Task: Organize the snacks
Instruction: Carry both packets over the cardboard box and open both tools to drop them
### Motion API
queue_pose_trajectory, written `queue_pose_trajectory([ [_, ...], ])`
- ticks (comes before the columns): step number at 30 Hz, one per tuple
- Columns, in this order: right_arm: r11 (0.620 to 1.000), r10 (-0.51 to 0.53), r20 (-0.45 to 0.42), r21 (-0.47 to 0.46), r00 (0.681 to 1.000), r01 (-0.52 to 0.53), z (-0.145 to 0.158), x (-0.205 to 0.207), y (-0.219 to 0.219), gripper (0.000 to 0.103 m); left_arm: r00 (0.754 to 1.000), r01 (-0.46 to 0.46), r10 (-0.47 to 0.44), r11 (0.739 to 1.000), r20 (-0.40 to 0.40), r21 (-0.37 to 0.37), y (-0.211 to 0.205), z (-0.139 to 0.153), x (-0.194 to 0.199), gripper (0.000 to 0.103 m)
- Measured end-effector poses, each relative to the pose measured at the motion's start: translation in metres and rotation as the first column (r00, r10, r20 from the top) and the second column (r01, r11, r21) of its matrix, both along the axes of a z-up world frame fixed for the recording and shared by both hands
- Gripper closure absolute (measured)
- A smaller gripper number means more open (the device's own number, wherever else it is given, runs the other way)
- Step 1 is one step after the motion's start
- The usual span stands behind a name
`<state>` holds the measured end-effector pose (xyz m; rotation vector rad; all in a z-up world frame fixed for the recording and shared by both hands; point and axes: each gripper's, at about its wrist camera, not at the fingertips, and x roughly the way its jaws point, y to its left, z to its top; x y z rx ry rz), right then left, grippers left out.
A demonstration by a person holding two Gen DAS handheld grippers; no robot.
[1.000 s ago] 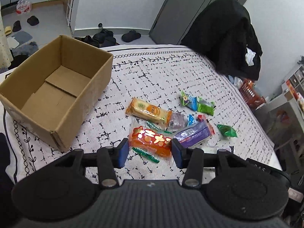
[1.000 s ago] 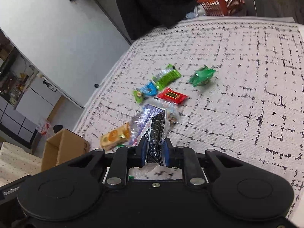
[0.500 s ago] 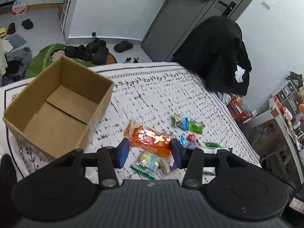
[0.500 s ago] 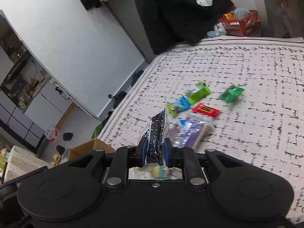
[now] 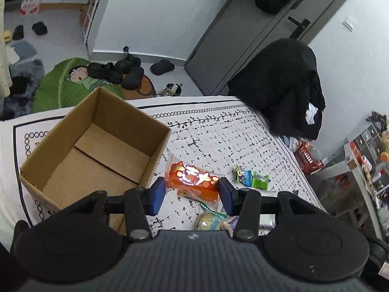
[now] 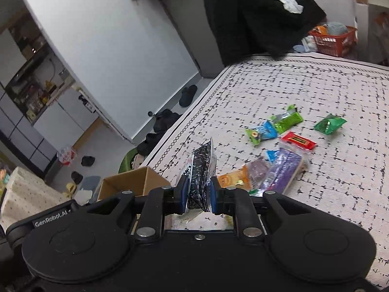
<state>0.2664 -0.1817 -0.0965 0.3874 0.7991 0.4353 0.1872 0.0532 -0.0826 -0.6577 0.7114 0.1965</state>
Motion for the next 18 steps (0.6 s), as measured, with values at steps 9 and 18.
queue_pose_trajectory([
  [9,1.000,0.013,0.009,-0.025,1.000,-0.013,0.004,-0.004,0.037,0.085,0.999,-0.040,0.040,0.996,-0.007,-0.075,0.033,-0.014,-0.003,0.056],
  [18,0.997,0.045,-0.006,-0.063,0.999,-0.045,-0.005,0.000,0.078,0.085,0.996,-0.087,0.084,0.986,-0.034,-0.139,0.057,-0.035,-0.001,0.056],
])
